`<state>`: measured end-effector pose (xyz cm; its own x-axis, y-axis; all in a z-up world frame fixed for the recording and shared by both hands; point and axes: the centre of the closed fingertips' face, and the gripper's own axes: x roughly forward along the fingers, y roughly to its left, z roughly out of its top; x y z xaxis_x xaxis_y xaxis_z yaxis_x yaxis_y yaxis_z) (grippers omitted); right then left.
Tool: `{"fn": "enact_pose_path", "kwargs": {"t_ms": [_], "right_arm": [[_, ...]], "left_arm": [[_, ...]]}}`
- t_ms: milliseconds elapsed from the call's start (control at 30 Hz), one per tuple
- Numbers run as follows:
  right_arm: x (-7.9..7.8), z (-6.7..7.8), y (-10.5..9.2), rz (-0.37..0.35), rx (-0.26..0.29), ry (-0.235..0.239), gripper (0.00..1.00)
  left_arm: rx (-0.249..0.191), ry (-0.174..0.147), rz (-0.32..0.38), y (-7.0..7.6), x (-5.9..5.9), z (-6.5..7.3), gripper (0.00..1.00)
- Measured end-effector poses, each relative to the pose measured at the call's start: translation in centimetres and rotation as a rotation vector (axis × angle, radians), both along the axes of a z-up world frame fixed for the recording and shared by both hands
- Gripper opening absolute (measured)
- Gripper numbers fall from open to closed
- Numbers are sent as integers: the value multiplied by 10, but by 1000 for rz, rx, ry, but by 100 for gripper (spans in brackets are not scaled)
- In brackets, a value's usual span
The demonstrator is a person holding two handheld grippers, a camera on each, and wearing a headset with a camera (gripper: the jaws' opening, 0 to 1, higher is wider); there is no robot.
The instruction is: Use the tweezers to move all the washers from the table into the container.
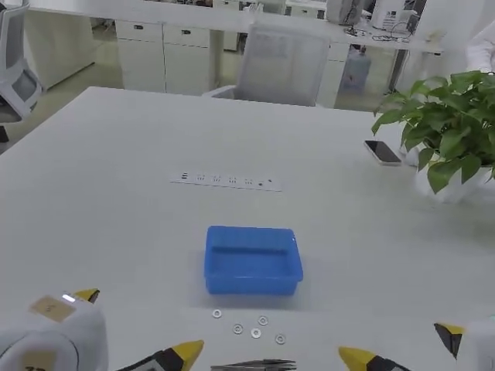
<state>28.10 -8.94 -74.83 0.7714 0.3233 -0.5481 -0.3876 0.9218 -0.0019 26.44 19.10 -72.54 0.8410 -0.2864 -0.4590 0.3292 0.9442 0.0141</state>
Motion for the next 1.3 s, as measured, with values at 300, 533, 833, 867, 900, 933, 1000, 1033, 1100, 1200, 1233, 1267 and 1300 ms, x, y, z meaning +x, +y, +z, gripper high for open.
{"fn": "enact_pose_path", "kwargs": {"t_ms": [300,533,833,867,900,933,1000,1033,1100,1200,1233,1267,1300], "right_arm": [[2,-8,12,50,-11,32,81],[6,-14,31,127,-33,61,75],[7,-32,54,219,-50,133,67],[5,-35,58,235,-50,146,65],[5,-37,60,243,-54,152,64],[4,-39,63,252,-58,158,62],[0,-42,68,285,-71,170,60],[-1,-44,71,290,-71,175,58],[-4,-47,75,303,-78,183,56],[-8,-49,82,325,-77,194,52],[-9,-50,84,335,-78,198,51],[-10,-51,86,343,-78,201,50],[-12,-52,88,356,-81,206,48]], "left_arm": [[22,44,-146,-22,5,-16,75],[98,147,-320,-41,8,-50,49],[188,305,-515,-60,4,-103,27],[196,306,-522,-62,6,-108,26],[199,306,-529,-64,7,-110,24],[204,312,-542,-65,6,-113,22],[214,315,-565,-69,6,-118,18],[221,321,-583,-71,6,-121,17],[233,323,-609,-73,7,-126,14],[241,327,-632,-76,8,-130,12],[247,329,-645,-77,8,-132,12],[250,331,-653,-78,8,-133,11],[254,329,-671,-79,8,-134,9]]}}
